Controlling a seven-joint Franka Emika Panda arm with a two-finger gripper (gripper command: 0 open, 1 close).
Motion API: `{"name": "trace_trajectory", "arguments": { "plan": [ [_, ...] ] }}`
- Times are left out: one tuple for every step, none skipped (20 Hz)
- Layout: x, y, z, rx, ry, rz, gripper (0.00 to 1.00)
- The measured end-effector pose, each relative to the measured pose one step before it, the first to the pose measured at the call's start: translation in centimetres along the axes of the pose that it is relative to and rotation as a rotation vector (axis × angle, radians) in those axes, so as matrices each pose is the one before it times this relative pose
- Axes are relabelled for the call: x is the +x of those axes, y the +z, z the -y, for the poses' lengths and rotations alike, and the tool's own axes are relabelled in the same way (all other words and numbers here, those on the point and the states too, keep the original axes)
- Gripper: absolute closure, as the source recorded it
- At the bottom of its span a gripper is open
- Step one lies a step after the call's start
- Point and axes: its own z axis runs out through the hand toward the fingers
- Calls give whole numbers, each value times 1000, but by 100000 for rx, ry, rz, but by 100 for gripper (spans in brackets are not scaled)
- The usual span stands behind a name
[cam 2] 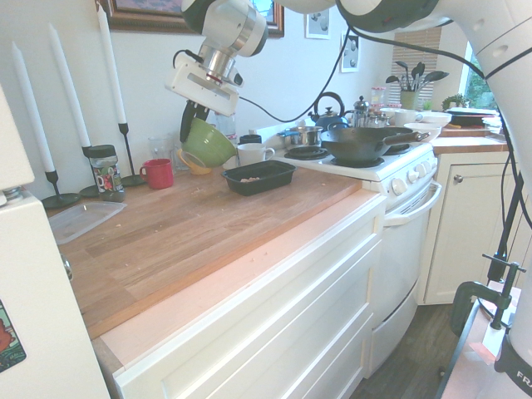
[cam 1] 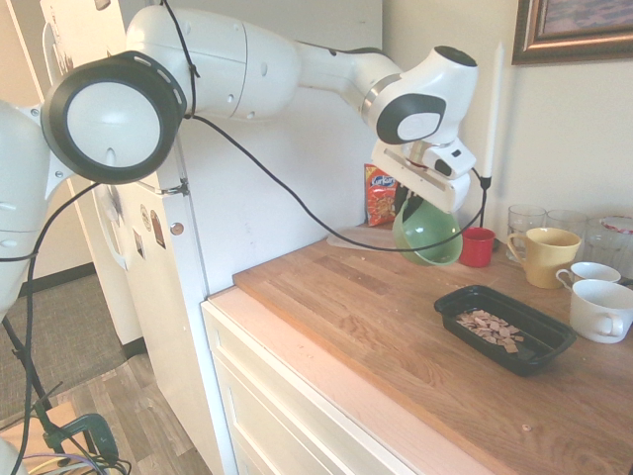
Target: Pour the cereal into the box
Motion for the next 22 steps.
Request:
{"name": "trace_trajectory", "arguments": {
  "plan": [
    [-1143, 1042, 993, -5450, -1242, -3753, 100],
    [-1179, 901, 1047, -5338, -1205, -3716, 100],
    [-1211, 685, 1115, -5520, -1288, -3821, 100],
    [-1287, 507, 1206, -5220, -1219, -3681, 100],
    [-1115, 273, 1070, -4716, -1246, -3617, 100],
    [-1043, 182, 998, -4619, -1301, -3853, 100],
    [-1045, 191, 1017, -4249, -1335, -3861, 100],
    [-970, 253, 919, -4153, -1343, -3863, 100],
    [-954, 336, 907, -4075, -1532, -3734, 100],
    [-1014, 446, 961, -4120, -1497, -3550, 100],
    [-995, 463, 930, -4022, -1486, -3468, 100],
    [-990, 468, 926, -3933, -1480, -3621, 100],
    [-985, 377, 953, -3321, -1320, -3527, 100],
    [-1012, 357, 1001, -2234, -740, -2659, 100],
    [-973, 347, 936, -872, -244, -834, 100],
    [-877, 322, 857, -362, 23, -234, 100],
    [-699, 303, 791, 25, 373, 162, 100],
    [-557, 359, 668, 104, 365, 462, 100],
    [-348, 334, 527, 41, 168, 225, 100],
    [-236, 338, 495, 16, 163, 64, 100],
    [-216, 348, 492, -19, 32, 37, 100],
    [-237, 365, 534, -62, 49, -11, 100]
  ]
}}
